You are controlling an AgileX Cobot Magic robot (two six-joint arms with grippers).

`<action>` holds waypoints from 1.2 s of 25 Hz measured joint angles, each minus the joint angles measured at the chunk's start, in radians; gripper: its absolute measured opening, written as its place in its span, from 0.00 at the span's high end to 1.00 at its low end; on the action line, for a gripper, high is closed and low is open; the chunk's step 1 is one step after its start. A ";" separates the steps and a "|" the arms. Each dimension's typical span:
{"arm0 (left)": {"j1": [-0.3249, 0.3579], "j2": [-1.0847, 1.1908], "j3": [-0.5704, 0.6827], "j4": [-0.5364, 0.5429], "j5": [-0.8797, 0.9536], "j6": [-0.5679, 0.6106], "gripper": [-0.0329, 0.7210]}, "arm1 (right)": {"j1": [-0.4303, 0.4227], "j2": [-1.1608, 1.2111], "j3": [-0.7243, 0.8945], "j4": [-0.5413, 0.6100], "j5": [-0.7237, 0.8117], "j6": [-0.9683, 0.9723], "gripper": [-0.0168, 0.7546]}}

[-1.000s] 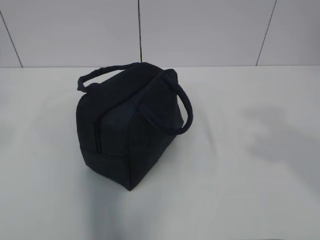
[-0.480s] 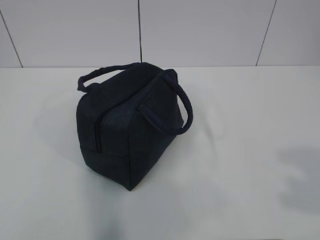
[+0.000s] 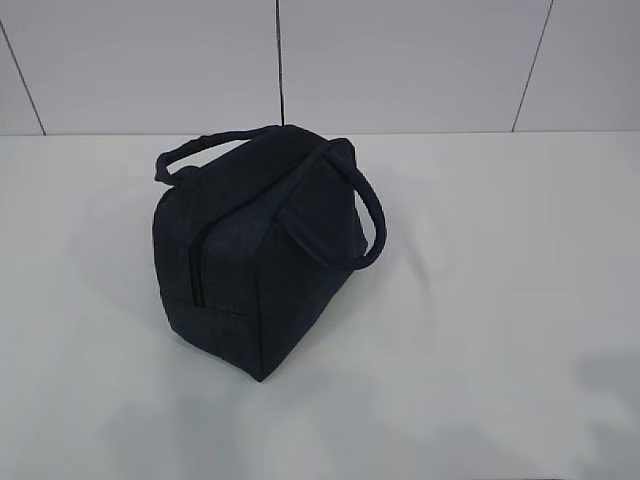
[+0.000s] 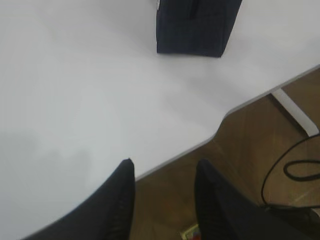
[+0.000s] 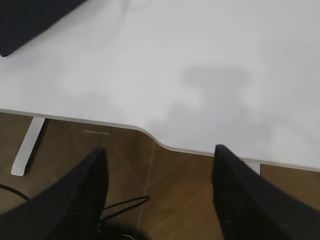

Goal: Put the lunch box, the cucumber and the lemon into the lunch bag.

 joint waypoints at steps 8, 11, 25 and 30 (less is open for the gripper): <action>0.000 -0.025 0.036 0.022 -0.114 0.000 0.60 | 0.000 -0.050 0.042 -0.031 -0.070 0.009 0.35; 0.000 -0.025 0.045 0.035 -0.129 0.000 0.60 | 0.000 -0.050 0.049 -0.033 -0.081 0.011 0.35; 0.000 -0.025 0.045 0.058 -0.138 0.000 0.63 | 0.000 -0.100 0.050 -0.061 -0.086 0.011 0.35; 0.000 -0.025 0.045 0.058 -0.140 0.000 0.63 | 0.000 -0.102 0.051 -0.073 -0.086 0.012 0.35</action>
